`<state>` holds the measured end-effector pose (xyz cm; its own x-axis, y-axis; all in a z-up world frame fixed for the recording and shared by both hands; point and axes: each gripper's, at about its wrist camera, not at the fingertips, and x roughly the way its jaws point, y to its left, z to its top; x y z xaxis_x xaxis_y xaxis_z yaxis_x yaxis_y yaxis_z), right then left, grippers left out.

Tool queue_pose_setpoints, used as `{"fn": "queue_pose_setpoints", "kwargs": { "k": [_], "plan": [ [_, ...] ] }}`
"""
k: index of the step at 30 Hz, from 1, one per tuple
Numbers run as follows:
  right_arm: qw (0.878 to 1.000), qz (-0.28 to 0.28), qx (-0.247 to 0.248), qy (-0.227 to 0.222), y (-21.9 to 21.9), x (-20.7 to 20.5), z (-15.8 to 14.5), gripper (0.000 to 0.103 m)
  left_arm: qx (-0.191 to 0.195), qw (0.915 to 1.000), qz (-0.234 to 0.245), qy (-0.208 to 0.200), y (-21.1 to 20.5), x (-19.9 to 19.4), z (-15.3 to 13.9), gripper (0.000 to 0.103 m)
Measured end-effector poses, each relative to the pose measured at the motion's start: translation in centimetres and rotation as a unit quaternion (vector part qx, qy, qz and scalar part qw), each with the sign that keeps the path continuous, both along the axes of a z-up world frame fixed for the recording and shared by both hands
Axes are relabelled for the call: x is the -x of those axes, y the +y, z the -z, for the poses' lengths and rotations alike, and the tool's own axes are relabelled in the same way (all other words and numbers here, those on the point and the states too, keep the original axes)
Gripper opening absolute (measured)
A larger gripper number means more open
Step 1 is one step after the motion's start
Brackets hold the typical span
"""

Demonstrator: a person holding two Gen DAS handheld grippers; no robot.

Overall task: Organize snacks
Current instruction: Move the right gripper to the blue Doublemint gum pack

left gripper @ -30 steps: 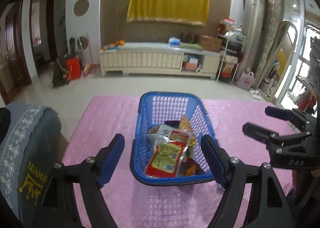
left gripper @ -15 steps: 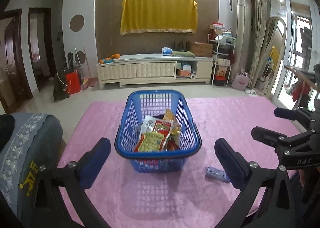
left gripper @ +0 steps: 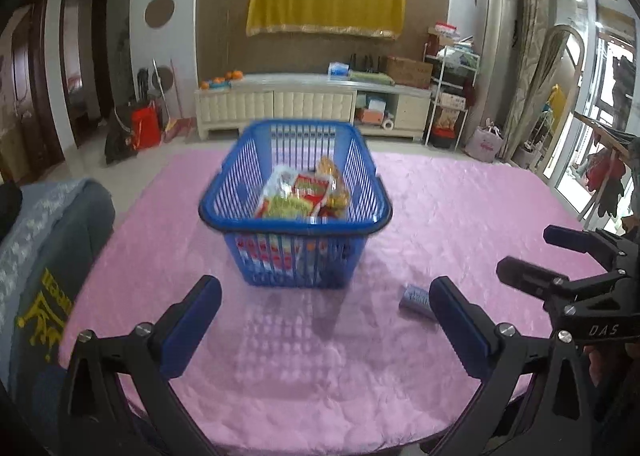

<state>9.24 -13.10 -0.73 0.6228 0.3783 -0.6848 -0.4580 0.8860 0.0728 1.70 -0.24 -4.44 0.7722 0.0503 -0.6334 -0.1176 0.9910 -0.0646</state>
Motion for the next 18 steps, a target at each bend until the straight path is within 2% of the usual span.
{"fn": "queue_pose_setpoints", "kwargs": {
  "k": [9, 14, 18],
  "plan": [
    [0.998, -0.026, 0.028, 0.051, 1.2, -1.6, 5.8, 0.103, 0.003, 0.9985, -0.017, 0.052, 0.3, -1.9, 4.0, 0.103],
    [0.995, -0.053, 0.041, 0.073, 2.0, -2.6, 7.9, 0.103, 0.013, 0.9965, -0.012, 0.082, 1.0, -3.0, 6.0, 0.103],
    [0.993, -0.054, 0.065, 0.086, 2.4, -3.6, 9.2, 0.103, 0.017, 0.9948, -0.010, 0.100, 1.4, -3.8, 7.4, 0.103]
  ]
}}
